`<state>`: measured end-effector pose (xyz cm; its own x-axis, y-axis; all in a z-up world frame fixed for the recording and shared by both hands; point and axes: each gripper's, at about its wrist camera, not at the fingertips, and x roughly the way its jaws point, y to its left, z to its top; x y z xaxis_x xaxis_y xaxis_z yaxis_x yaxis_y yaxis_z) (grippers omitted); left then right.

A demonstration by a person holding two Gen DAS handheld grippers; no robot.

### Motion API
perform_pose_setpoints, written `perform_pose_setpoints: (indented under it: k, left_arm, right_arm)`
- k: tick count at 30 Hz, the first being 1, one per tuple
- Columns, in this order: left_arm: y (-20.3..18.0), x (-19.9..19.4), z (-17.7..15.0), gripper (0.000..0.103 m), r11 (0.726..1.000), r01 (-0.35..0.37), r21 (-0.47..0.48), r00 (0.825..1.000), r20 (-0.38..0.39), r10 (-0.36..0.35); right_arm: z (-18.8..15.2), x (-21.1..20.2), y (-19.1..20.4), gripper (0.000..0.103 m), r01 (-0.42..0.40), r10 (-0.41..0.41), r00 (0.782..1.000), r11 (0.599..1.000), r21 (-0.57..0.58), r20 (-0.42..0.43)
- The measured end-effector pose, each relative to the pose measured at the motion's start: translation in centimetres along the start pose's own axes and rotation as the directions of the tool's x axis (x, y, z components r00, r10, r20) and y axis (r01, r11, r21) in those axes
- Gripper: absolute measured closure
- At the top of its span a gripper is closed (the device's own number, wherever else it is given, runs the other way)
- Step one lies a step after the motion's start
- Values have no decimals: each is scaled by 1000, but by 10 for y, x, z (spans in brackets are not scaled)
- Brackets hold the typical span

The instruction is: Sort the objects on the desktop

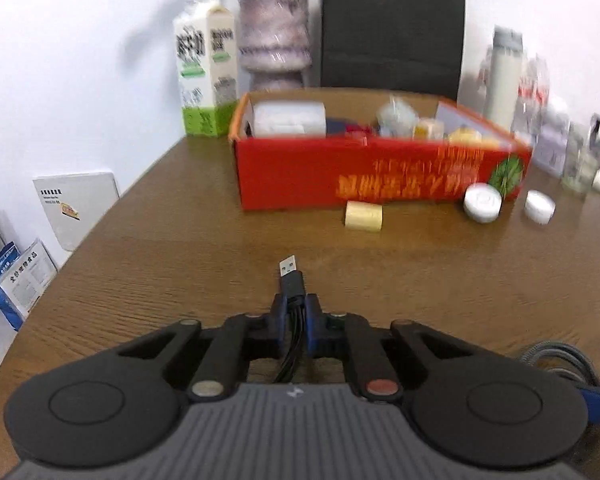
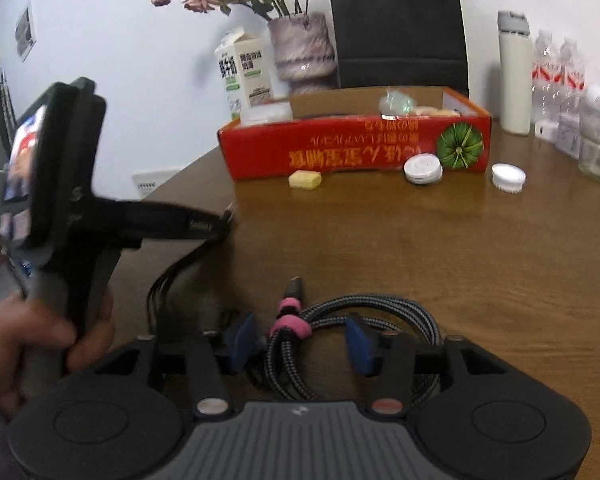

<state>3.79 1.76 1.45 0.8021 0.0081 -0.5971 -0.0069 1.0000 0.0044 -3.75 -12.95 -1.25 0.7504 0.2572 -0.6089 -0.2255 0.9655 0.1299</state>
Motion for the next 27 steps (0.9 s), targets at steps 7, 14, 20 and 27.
perform_pose_setpoints:
  k: [7,14,20,27]
  left_arm:
    - [9,-58,10,97,998,18,-63,992,124,-11]
    - [8,-94,12,97,998,34,-53,980,195,-24]
    - [7,-112,31,97,995,89,-48,963,258,-73]
    - [0,-128,65,102,992,126,-8,924,365,-114]
  right_arm:
    - [3,8,13,54,23,-23,1000,1000,17,5]
    - [5,11,19,86,40,-39,997,999,-22,69]
    - [23,-22,13,88,49,-44,980,999,-22,194]
    - [50,-49,-23,88,-16,-7,949,997,71,316]
